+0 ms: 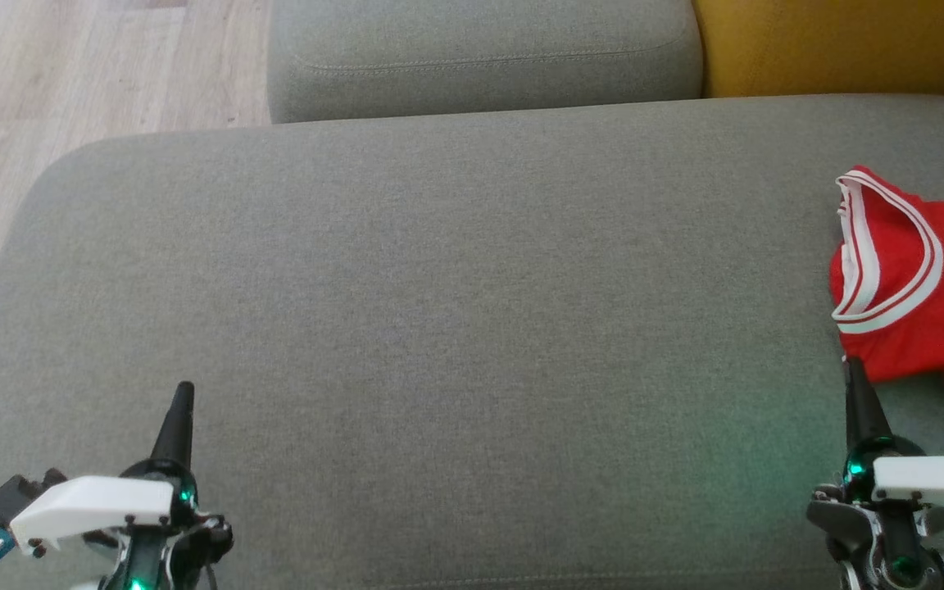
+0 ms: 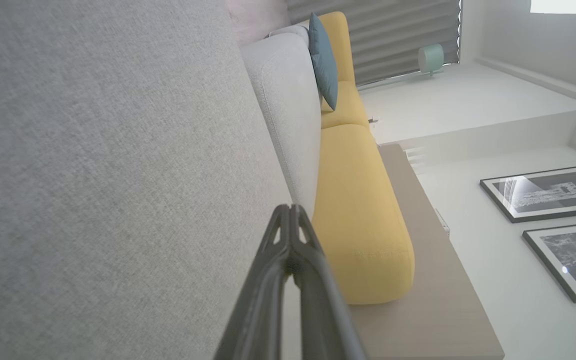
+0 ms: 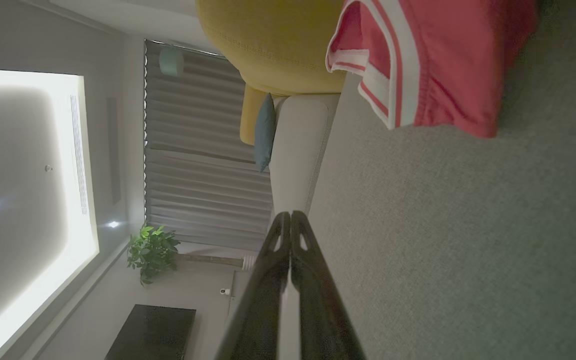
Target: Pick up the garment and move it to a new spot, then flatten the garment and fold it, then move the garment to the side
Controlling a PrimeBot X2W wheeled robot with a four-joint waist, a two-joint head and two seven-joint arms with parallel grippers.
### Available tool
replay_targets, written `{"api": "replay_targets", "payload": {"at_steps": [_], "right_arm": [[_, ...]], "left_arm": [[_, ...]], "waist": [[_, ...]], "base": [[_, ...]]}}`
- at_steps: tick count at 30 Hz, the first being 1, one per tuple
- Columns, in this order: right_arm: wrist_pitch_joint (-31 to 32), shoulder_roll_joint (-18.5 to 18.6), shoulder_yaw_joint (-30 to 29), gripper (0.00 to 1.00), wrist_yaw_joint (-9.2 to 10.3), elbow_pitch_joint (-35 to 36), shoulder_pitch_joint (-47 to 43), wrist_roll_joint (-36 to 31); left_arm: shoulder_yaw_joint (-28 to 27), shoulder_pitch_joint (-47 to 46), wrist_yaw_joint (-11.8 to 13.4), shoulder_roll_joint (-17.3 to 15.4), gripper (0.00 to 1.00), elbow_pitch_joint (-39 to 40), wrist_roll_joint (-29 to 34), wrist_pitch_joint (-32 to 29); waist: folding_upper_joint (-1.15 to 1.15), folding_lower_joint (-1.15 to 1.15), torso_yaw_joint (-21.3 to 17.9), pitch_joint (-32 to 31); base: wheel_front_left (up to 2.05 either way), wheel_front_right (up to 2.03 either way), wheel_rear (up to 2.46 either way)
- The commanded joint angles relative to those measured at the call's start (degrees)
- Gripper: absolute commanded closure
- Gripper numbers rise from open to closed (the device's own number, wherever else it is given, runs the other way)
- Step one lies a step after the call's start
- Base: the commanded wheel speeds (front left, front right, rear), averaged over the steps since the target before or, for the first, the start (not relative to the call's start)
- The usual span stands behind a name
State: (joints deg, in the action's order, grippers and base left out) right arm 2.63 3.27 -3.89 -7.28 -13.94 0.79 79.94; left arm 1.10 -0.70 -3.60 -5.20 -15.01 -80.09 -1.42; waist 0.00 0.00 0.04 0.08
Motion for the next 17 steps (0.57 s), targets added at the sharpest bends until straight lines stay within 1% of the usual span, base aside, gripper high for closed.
{"api": "replay_targets", "payload": {"at_steps": [1,17], "right_arm": [[0.4,1.2,0.8,1.00,-0.18,1.5,3.2,1.7],[2.0,1.1,-0.4,1.00,-0.21,0.2,5.0,12.7]], "left_arm": [[-2.2,-3.9,-0.9,-0.3,1.00,1.5,-1.5,-0.5],[-5.6,-5.2,-3.6,1.0,1.00,1.1,-12.2,-3.4]], "waist": [[0.00,0.00,0.0,0.0],[0.00,0.00,0.0,0.1]], "base": [[0.00,0.00,0.00],[0.00,0.00,0.00]]}}
